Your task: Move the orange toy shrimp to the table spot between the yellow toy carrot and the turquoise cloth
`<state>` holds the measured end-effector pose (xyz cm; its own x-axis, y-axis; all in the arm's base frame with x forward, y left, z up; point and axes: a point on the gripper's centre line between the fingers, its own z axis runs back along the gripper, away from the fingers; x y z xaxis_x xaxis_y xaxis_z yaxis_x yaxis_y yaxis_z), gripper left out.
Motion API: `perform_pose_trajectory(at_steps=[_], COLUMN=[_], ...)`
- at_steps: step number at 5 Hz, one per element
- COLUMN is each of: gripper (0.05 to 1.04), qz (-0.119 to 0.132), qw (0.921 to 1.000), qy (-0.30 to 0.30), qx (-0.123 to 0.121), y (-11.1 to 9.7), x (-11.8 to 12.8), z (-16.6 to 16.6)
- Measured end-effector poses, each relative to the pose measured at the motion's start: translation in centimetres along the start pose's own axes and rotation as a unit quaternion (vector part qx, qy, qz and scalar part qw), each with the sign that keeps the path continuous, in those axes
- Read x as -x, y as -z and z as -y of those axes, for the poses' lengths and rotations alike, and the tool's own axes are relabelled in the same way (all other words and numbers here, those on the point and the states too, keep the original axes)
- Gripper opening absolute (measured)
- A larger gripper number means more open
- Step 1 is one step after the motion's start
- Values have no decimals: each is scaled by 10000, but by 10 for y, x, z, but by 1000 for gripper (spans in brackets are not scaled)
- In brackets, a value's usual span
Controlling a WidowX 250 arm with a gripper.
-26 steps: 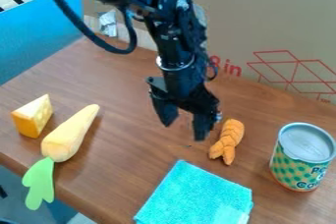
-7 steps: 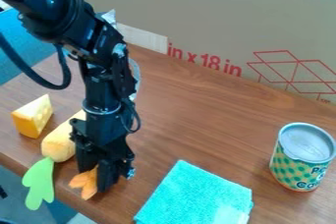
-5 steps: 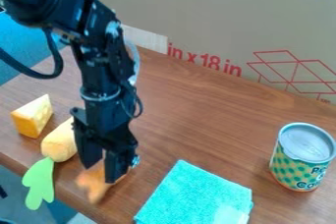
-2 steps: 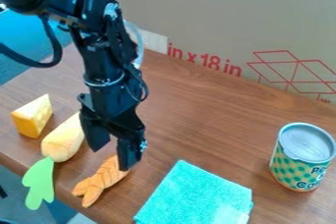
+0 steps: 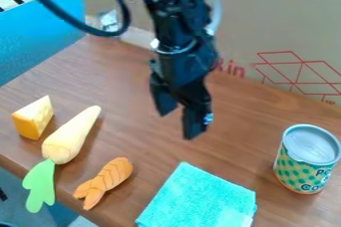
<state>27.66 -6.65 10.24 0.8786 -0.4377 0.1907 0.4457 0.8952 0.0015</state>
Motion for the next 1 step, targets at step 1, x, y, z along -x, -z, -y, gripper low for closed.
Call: perform_pose_trajectory(at_steps=[1], gripper=[1007], qz=[-111], qw=[9994], qy=[297], qx=[-109], y=[6], x=[-13], z=[9])
